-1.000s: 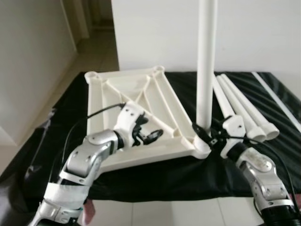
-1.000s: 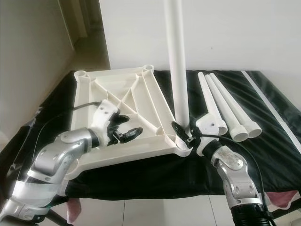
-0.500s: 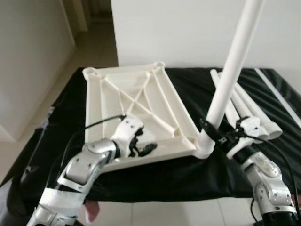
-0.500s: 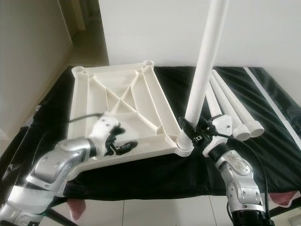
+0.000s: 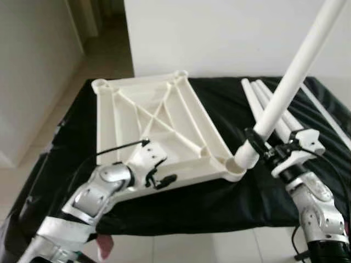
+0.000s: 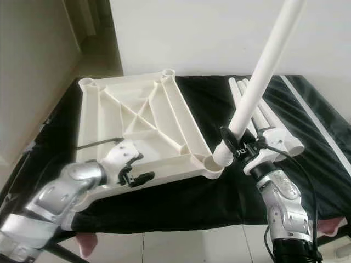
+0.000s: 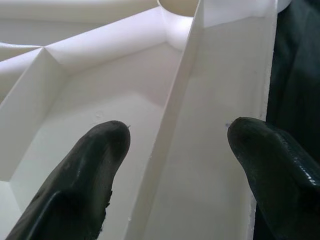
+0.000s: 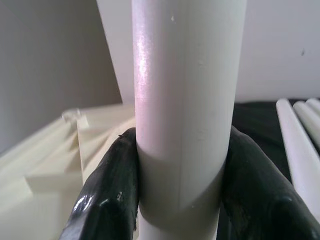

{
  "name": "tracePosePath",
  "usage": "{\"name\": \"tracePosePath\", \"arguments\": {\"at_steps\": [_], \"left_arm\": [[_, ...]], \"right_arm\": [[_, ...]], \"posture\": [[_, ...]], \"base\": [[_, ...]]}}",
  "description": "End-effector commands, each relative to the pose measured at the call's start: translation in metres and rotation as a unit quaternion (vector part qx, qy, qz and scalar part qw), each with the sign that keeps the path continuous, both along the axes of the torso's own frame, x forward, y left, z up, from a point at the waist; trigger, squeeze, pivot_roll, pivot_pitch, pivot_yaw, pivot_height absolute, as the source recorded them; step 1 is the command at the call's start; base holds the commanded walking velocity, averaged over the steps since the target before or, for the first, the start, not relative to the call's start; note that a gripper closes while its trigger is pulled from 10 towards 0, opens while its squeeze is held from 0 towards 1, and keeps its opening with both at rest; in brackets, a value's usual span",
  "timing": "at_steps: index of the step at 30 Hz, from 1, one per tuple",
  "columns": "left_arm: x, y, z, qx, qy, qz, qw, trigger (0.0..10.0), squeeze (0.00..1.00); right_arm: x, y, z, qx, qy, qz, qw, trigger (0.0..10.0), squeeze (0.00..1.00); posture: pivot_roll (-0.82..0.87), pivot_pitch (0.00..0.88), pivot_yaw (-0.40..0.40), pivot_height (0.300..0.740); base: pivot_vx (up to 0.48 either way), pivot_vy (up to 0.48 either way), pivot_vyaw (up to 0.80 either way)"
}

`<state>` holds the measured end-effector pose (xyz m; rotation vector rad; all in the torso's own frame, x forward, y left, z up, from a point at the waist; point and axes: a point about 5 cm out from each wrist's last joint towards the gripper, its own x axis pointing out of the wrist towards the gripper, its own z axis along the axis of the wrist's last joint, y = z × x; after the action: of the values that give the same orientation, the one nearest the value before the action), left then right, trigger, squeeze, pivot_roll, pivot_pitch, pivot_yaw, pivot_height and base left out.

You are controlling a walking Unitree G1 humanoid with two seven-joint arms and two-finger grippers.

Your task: Building children table

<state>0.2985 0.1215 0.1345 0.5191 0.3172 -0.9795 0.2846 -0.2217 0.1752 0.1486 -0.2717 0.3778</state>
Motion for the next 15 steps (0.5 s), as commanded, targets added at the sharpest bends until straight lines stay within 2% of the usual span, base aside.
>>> {"name": "tracePosePath", "arguments": {"at_steps": [1,9,11,12,15], "left_arm": [[-0.004,0.024,-0.031,0.067,0.052,0.038,0.996,10.0,0.0],[0.0,0.049,-0.04,0.124,0.048,0.039,0.99,10.0,0.0],[0.002,0.068,-0.045,0.155,0.051,0.052,0.985,10.0,0.0],[0.002,0.068,-0.045,0.155,0.051,0.052,0.985,10.0,0.0],[0.003,0.089,-0.046,0.189,0.052,0.055,0.979,10.0,0.0]], "right_arm": [[0.001,-0.001,0.007,0.019,-0.011,0.003,1.0,10.0,0.0],[0.003,0.005,0.012,0.022,-0.019,0.014,0.999,10.0,0.0],[0.003,0.008,0.01,0.008,-0.016,0.021,1.0,10.0,0.0],[0.003,0.008,0.01,0.008,-0.016,0.021,1.0,10.0,0.0],[0.002,0.013,0.005,-0.007,-0.005,0.038,0.999,10.0,0.0]], "posture": [[0.08,0.0,-0.004,0.74],[0.08,0.0,-0.005,0.74],[0.08,0.0,-0.004,0.74],[0.08,0.0,-0.004,0.74],[0.08,0.0,-0.006,0.74]], "base": [[0.0,0.0,0.0],[0.0,0.0,0.0],[0.0,0.0,0.0],[0.0,0.0,0.0],[0.0,0.0,0.0]]}}
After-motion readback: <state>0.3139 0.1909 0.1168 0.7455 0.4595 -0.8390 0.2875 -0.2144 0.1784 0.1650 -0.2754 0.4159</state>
